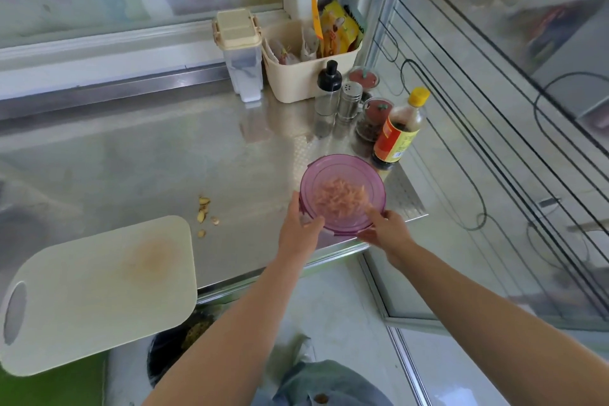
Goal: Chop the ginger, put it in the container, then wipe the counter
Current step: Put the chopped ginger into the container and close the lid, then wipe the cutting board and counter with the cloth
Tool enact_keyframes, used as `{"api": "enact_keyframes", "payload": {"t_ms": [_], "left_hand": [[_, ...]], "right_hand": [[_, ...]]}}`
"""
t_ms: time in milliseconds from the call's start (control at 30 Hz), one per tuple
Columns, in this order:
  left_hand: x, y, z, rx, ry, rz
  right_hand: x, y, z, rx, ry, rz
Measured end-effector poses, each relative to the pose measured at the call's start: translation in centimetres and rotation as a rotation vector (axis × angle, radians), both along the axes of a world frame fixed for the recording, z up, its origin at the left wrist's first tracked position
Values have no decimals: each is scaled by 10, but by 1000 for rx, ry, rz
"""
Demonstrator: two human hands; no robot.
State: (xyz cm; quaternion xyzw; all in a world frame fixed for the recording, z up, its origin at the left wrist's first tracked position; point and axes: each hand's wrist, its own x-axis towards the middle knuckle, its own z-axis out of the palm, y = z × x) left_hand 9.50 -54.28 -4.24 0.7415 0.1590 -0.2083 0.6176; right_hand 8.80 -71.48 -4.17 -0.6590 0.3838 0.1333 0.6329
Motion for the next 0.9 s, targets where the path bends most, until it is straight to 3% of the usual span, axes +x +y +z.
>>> {"api": "enact_keyframes", "payload": {"t_ms": [100,167,233,300,400,533,600,700,900], "left_hand": [[-5,13,2,39,0,-67],[-10,32,1,132,-31,-94],[-18,59,-5,295,-87,-107],[-29,90,-8,445,-145,-63],[-52,142,-11,619,-190,40],[-87,219,-14,830,-165,105],[-106,257,-15,921,-109,101],[-133,306,-22,1004,-61,24],[-151,377,-39,992,-151,-127]], "right_hand": [[5,6,7,-401,-6,91],[11,20,19,-738,-165,148],[16,45,37,-878,-386,213],[17,79,48,-817,-576,341],[3,140,43,-736,-796,700],[-26,223,15,-558,-638,1274],[-41,252,-1,-574,-586,1445],[-55,279,-21,-636,-549,1520],[-47,326,-41,-670,-616,1283]]}}
